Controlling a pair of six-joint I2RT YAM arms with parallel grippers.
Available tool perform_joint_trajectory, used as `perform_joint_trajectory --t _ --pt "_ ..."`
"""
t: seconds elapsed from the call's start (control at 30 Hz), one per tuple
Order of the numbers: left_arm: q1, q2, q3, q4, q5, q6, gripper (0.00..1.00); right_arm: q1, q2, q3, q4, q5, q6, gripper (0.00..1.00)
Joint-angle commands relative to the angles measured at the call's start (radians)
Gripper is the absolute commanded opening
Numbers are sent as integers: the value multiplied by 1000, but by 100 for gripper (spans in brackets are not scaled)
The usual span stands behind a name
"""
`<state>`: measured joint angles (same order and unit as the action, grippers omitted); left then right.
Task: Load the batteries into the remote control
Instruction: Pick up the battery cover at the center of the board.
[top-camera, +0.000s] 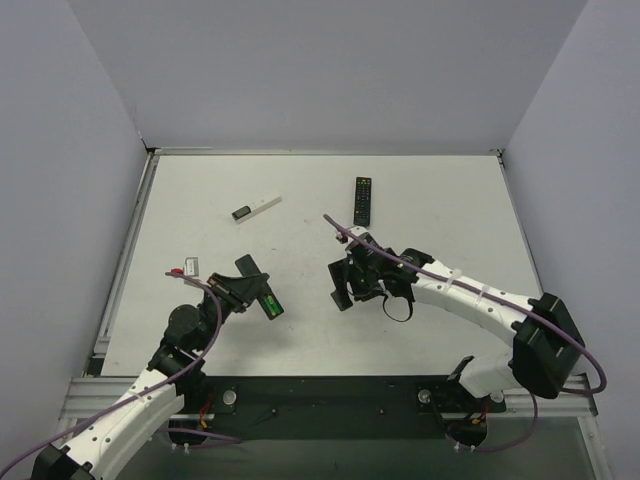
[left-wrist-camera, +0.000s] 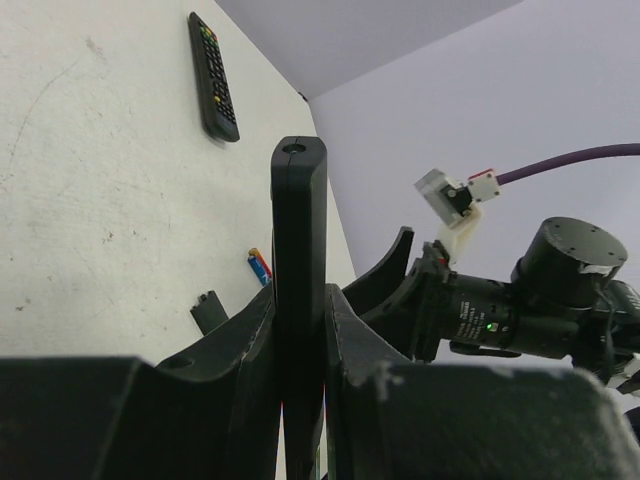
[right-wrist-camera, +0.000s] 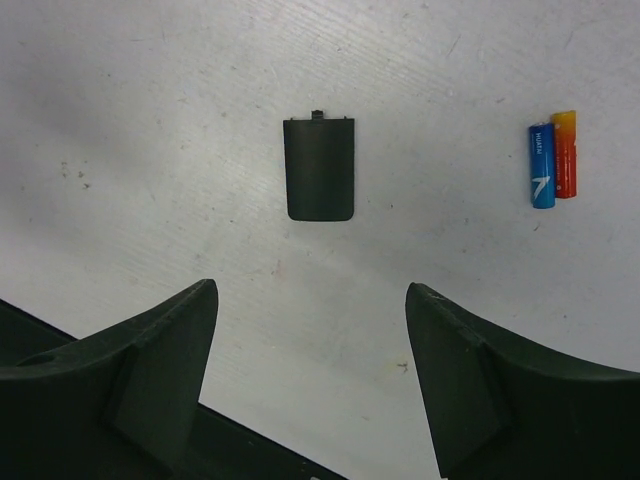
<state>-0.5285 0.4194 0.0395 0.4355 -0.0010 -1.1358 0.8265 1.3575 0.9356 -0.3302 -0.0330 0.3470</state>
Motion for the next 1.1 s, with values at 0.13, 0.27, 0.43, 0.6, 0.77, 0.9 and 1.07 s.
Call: perform_joint_trajectory --t 0.13,0.27,0.43,0.6,0.77,0.9,1.07 --pt "5 -14 -81 6 -47 -47 0 37 173 35 6 21 53 63" --pt "7 -24 -69 -35 -48 -53 0 45 261 63 26 16 58 60" --pt "7 -39 -69 -61 -48 -56 0 45 339 95 36 15 50 56" --pt "7 -42 -69 -69 -42 -61 0 45 384 106 34 73 47 52" --pt "7 -36 -69 -63 -36 -65 0 39 416 114 31 80 40 52" --pt "9 -27 -67 -60 -33 -65 0 37 408 109 22 120 44 52" --pt "9 -21 -70 -52 -31 -67 0 23 396 104 23 136 35 53"
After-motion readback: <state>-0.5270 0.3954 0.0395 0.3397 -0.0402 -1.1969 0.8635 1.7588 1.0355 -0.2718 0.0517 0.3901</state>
